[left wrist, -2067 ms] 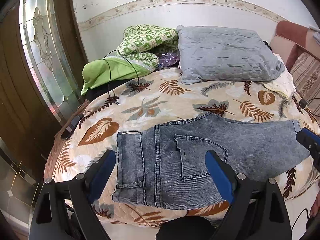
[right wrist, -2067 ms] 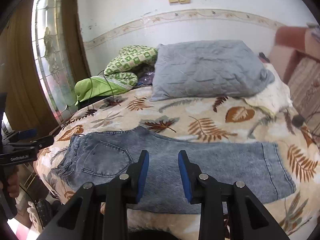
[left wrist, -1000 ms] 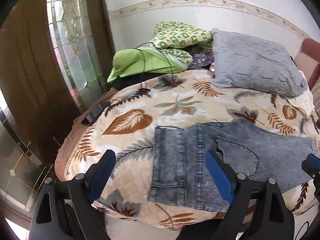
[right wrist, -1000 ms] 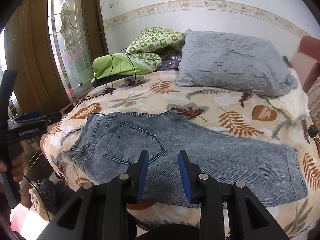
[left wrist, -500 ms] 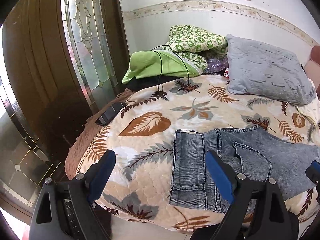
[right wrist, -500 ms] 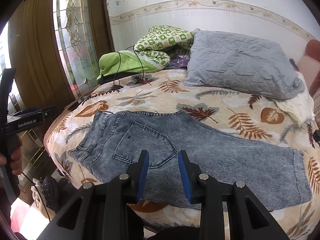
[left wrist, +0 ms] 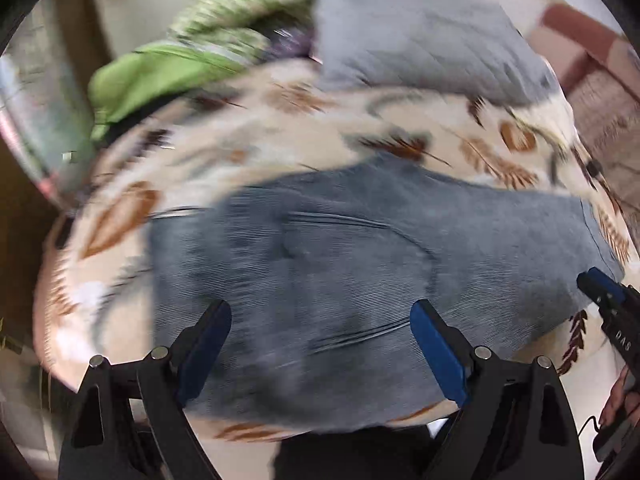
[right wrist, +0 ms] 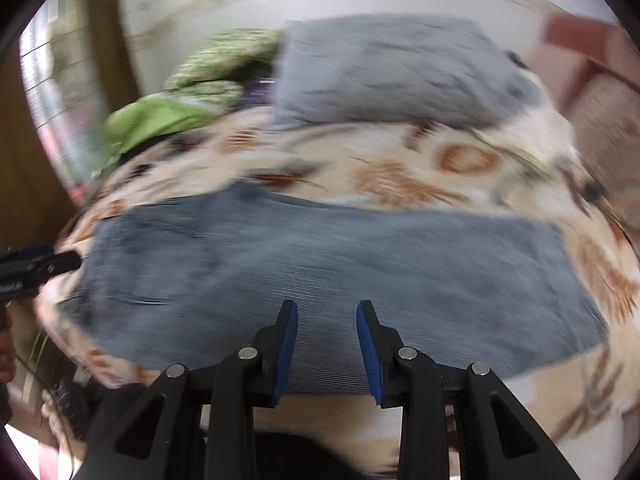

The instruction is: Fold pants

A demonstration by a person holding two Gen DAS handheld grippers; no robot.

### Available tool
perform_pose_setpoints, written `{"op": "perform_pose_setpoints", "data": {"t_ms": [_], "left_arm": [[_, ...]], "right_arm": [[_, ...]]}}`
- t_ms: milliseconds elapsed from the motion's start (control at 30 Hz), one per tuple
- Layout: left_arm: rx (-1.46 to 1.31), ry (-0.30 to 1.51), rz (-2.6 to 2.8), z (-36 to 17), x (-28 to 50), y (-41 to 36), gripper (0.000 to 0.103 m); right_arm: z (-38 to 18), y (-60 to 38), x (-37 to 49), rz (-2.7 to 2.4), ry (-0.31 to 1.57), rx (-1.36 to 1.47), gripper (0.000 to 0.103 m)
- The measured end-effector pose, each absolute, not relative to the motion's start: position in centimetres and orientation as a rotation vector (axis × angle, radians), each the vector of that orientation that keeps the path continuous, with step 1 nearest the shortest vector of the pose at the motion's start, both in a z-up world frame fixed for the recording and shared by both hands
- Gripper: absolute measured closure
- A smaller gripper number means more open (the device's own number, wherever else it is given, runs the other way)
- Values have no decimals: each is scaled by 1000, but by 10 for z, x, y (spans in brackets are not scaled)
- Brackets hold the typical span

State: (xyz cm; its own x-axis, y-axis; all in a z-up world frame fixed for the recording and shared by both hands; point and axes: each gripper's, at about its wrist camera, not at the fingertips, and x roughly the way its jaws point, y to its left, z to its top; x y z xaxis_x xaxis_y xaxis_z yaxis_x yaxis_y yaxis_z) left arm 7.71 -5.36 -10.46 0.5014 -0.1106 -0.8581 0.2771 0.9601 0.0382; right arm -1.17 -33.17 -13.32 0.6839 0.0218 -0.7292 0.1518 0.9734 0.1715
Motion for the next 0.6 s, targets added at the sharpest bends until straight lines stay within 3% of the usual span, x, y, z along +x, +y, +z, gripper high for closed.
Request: {"op": "perform_pose_setpoints", "data": {"t_ms": [267, 600], "left_arm": [[306, 1075, -223, -149, 127, -133, 12], [321, 1112, -105, -171, 162, -95, 9]], "right_arm": [[-161, -442, -8, -217, 823, 375, 69], [-190, -489, 6, -284, 882, 305, 69]]}}
